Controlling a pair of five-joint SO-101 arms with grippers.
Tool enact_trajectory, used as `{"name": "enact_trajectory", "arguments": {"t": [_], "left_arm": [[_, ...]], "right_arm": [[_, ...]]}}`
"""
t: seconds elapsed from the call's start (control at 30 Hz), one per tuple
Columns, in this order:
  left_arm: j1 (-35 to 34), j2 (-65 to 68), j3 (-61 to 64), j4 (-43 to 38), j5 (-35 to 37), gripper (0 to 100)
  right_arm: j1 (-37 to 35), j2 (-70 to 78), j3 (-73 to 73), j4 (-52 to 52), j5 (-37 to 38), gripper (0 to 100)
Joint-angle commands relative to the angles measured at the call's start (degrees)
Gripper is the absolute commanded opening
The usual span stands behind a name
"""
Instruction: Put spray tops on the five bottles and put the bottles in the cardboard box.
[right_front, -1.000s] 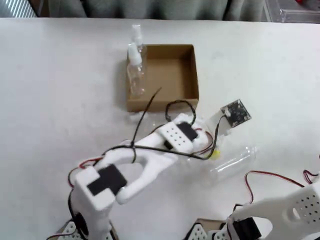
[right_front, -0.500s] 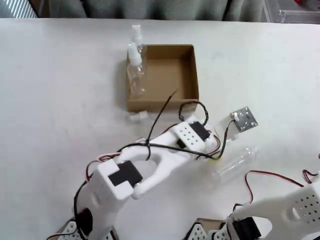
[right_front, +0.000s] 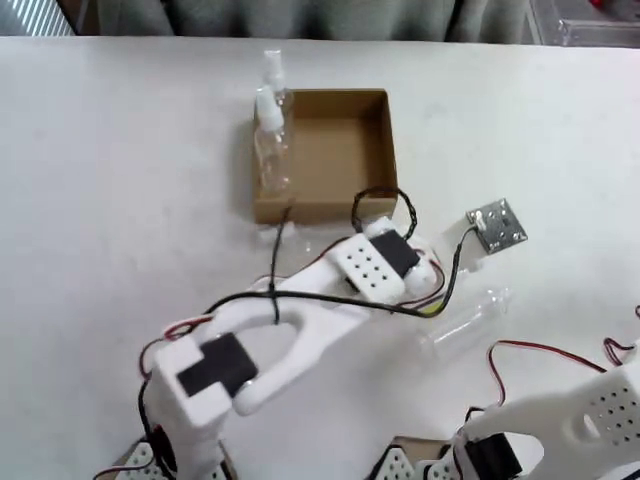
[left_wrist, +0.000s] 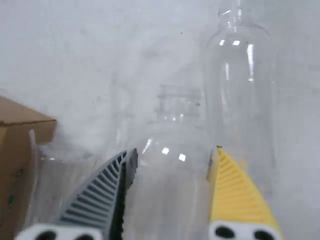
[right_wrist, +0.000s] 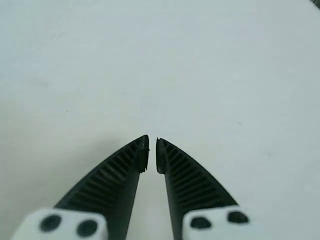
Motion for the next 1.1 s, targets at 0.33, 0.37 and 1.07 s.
{"name": "enact_trajectory", "arguments": {"t": [0.33,0.37,1.07], "left_arm": [[-2.2,-36.6,13.2,10.9,-0.3,5],[-3.2,-39.9,15.9,10.1,-0.3,5],[-37.2,-92.0,55.5,2.3,0.6,5]], "right_arm": [[-5.9,-8.0,-3.5,18.8,0.5,1.8],[-6.5,-9.1,-3.5,21.0,1.7,1.8],[-23.3,-28.4,5.0,49.6,13.2,1.6]]}}
